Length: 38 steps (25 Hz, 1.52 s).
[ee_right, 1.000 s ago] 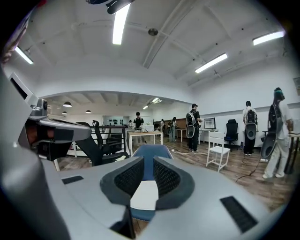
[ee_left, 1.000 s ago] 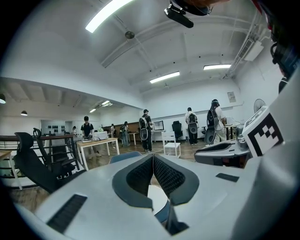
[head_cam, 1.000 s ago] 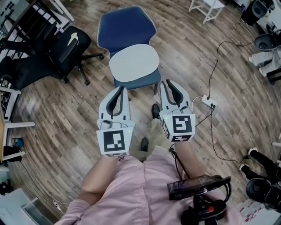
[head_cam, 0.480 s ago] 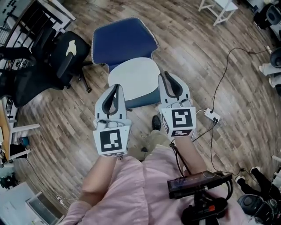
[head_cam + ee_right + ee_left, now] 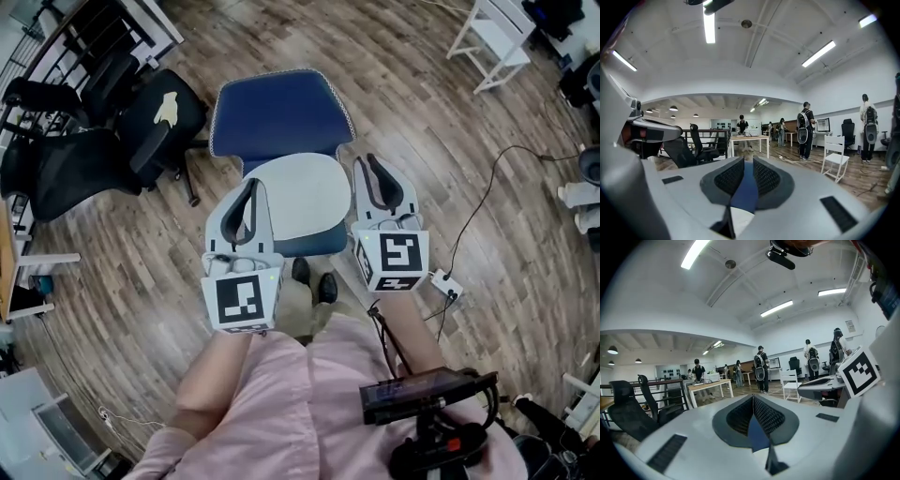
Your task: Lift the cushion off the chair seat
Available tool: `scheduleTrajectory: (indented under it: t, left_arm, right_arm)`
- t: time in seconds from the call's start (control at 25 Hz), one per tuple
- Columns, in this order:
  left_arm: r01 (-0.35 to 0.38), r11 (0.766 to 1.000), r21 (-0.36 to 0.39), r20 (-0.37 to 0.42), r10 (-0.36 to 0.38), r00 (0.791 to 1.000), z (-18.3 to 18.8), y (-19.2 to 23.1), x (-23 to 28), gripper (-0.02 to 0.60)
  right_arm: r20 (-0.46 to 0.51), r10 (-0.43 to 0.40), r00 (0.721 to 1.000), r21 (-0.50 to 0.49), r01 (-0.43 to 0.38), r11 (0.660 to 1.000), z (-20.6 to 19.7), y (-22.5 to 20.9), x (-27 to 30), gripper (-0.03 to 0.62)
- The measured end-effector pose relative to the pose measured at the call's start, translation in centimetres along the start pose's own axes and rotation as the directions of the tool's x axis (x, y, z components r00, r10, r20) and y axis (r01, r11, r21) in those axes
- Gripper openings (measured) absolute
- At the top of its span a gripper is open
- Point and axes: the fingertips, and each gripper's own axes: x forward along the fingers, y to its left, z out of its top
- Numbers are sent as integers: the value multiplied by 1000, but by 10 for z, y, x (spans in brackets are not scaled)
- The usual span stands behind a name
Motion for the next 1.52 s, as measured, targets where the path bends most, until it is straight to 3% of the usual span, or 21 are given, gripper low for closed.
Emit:
scheduleTrajectory:
  t: [0.28, 0.56, 0.88, 1.32, 1.52]
  left_arm:
    - [10, 999, -39, -77, -13, 997, -36, 18, 30, 14]
    - [58, 994, -95, -187, -75, 979, -98, 24, 79, 14]
    - [132, 982, -135, -328, -170, 929, -185, 7, 118, 14]
    - [158, 975, -158, -447, -213, 869, -296, -17, 139, 14]
    - [162, 973, -165, -488, -223, 844, -337, -26, 135, 14]
  right_arm:
    - [-95, 4, 995, 5, -4, 1000, -35, 3, 29, 58]
    - [-221, -16, 975, 45, 27, 999, -99, -5, 73, 60]
    - [-359, -38, 933, 101, 79, 992, -192, -18, 95, 71]
    - [-509, -46, 859, 173, 155, 973, -341, -29, 94, 98]
    - [-543, -29, 839, 216, 173, 961, -393, -27, 88, 136]
